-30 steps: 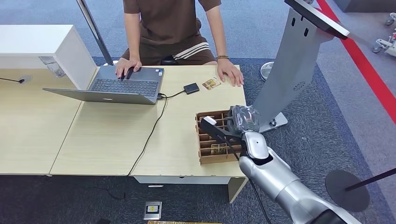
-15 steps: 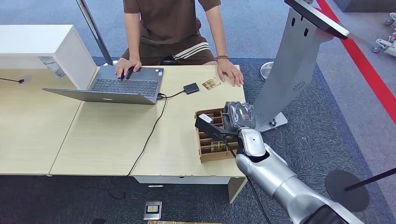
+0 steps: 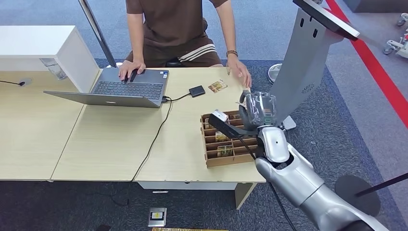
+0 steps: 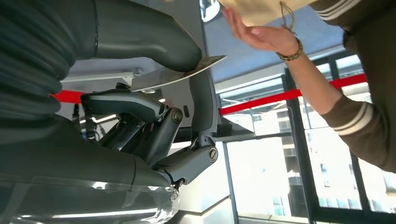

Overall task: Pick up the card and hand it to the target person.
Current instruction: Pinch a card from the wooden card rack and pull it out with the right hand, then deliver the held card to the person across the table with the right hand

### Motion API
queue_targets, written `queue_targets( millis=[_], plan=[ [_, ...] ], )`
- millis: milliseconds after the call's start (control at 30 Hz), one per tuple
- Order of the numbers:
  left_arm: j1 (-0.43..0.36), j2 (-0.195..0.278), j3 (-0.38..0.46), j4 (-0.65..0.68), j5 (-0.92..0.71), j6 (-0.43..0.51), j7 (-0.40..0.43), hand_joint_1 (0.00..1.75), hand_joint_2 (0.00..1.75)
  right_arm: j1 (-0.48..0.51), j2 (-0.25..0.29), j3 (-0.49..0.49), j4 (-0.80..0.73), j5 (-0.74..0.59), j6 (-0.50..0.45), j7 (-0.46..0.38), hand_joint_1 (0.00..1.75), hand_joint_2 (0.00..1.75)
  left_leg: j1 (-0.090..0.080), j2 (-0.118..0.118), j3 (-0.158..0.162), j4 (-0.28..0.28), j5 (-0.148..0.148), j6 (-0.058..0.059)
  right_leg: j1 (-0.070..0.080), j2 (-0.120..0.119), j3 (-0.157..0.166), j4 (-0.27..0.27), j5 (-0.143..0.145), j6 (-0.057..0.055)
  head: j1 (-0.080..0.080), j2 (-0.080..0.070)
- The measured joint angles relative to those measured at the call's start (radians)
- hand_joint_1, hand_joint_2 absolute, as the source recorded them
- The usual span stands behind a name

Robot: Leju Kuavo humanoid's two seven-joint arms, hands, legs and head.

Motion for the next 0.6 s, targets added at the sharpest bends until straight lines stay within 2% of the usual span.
queue_targets(
  millis=[167, 367, 600],
  plan=[
    [0.0, 0.008, 0.0, -0.008, -0.011, -0.004, 0.007, 0.0, 0.0, 0.038, -0.035, -0.041, -0.108, -0.043, -0.005, -0.075, 1.75, 1.75, 0.0, 0.0, 0.0, 0.0, 0.0, 0.0, 0.0, 0.0, 0.0, 0.0, 0.0, 0.0, 0.0, 0.0],
    [0.001, 0.025, -0.006, -0.032, -0.028, -0.008, 0.011, 0.0, 0.0, 0.074, -0.056, -0.078, -0.189, -0.191, -0.068, -0.24, 1.75, 1.75, 0.0, 0.0, 0.0, 0.0, 0.0, 0.0, 0.0, 0.0, 0.0, 0.0, 0.0, 0.0, 0.0, 0.0],
    [-0.024, 0.042, -0.029, -0.059, -0.067, -0.041, 0.026, 0.0, 0.0, 0.109, -0.078, -0.114, -0.235, -0.322, -0.117, -0.387, 1.75, 1.75, 0.0, 0.0, 0.0, 0.0, 0.0, 0.0, 0.0, 0.0, 0.0, 0.0, 0.001, 0.0, 0.0, 0.0]
  ],
)
